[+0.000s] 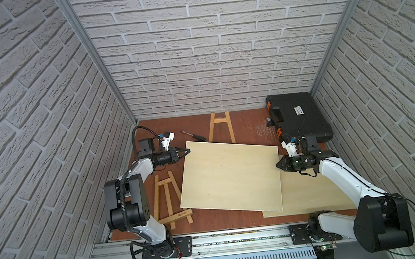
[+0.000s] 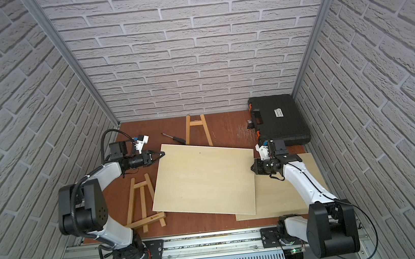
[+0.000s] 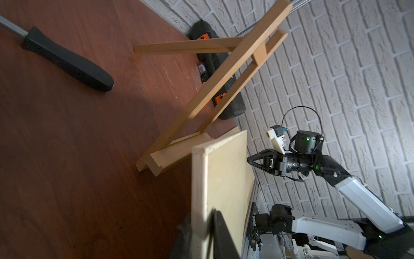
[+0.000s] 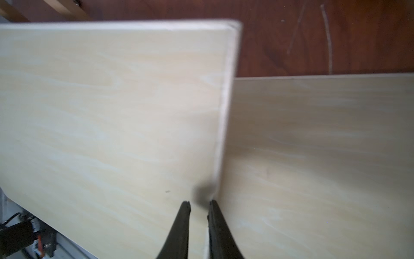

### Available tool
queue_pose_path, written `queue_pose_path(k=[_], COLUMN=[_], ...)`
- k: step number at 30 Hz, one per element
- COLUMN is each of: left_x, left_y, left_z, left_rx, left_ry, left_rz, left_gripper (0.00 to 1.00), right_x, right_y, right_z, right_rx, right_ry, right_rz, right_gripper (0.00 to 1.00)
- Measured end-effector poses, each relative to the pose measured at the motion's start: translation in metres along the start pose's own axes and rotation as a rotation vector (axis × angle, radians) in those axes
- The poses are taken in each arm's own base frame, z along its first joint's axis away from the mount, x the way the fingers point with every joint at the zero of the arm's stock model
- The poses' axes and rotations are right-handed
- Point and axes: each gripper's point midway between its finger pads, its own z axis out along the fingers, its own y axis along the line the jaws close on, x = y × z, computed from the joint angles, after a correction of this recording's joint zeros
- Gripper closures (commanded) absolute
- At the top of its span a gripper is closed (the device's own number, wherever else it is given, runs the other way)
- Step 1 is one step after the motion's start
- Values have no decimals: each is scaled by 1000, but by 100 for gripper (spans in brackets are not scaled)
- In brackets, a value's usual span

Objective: Disassemble the easel
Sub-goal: Place the drawing board on the drawing board.

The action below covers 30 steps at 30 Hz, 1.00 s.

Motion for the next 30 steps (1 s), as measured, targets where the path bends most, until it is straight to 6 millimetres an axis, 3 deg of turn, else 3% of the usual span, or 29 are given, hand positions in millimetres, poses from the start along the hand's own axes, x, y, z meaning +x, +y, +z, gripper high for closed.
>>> queue_pose_path(k=[5, 10, 18, 30], left_x=[31, 41, 46, 81], left_y=[6, 2, -12, -45], left_z=[19, 30, 35, 48], left_rx=[-47, -72, -121, -174], left_ry=[66, 78, -11, -69], left_rz=[-161, -214, -222, -207], left_gripper=[100, 100, 100, 100], right_x=[-17, -22, -27, 1], right_y=[20, 21, 21, -3], right_z=[-1, -3, -18, -17], right_rx=[-64, -67, -21, 97], right_ry=[-56, -73, -92, -14], right_rz=[-53, -53, -58, -6], right_gripper=[61, 51, 45, 40])
